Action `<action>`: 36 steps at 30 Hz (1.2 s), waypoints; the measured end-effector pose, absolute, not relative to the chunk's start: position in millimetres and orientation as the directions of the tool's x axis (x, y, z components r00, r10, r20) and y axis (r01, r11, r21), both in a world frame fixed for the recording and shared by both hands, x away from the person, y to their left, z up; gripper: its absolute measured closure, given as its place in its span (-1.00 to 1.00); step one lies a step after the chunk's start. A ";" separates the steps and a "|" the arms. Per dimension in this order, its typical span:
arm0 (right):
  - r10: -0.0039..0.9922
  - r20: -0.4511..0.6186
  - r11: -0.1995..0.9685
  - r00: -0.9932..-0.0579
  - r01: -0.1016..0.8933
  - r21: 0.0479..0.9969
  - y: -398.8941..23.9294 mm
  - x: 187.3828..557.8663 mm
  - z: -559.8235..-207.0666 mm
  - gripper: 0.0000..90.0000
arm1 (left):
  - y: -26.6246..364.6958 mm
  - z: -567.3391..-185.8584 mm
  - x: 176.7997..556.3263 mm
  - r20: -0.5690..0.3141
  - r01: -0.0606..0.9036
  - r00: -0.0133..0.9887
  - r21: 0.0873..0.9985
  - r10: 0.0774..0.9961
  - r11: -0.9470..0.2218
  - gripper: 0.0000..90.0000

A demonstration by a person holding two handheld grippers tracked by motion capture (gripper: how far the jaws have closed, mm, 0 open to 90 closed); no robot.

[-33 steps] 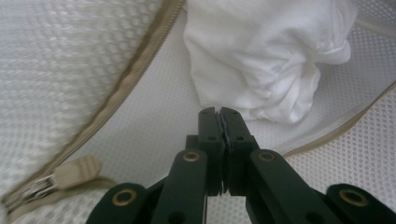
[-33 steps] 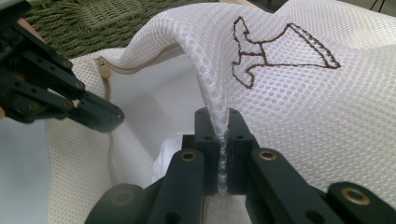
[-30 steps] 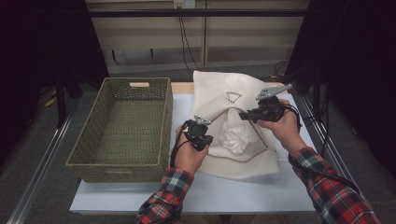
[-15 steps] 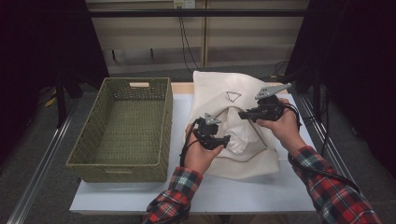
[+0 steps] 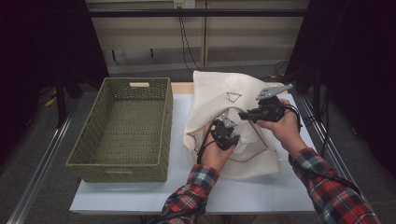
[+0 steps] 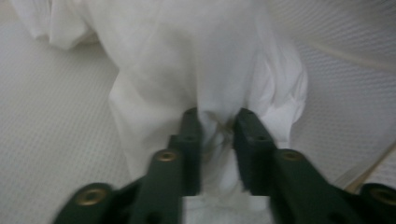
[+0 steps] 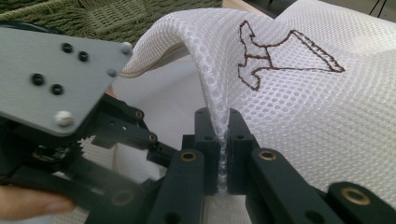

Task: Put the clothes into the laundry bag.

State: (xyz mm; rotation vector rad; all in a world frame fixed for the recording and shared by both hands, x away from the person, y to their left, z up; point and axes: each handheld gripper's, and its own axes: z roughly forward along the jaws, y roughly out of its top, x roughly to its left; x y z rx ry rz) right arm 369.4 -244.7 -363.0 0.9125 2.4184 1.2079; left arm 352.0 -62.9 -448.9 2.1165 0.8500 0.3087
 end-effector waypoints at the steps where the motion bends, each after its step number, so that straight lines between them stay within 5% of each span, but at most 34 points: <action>1: 0.657 0.025 0.444 -0.753 0.413 0.795 -245.4 368.6 -363.4 0.93 | -62.5 -451.1 354.3 -0.093 0.493 0.724 0.764 0.683 -0.418 0.87; 22: 0.655 0.030 0.437 -0.755 0.410 0.801 -249.9 367.9 -362.2 0.93 | -31.6 -436.0 377.0 -0.087 0.512 0.657 0.781 0.749 -0.358 0.96; 30: 0.652 0.029 0.440 -0.758 0.409 0.799 -248.8 369.0 -363.4 0.93 | -46.3 -449.3 358.7 -0.163 0.491 0.711 0.811 0.684 -0.318 -0.17; 36: 0.652 0.029 0.441 -0.758 0.410 0.799 -248.1 368.8 -362.5 0.93 | -55.3 -463.7 357.3 -0.129 0.486 0.721 0.794 0.681 -0.365 -0.31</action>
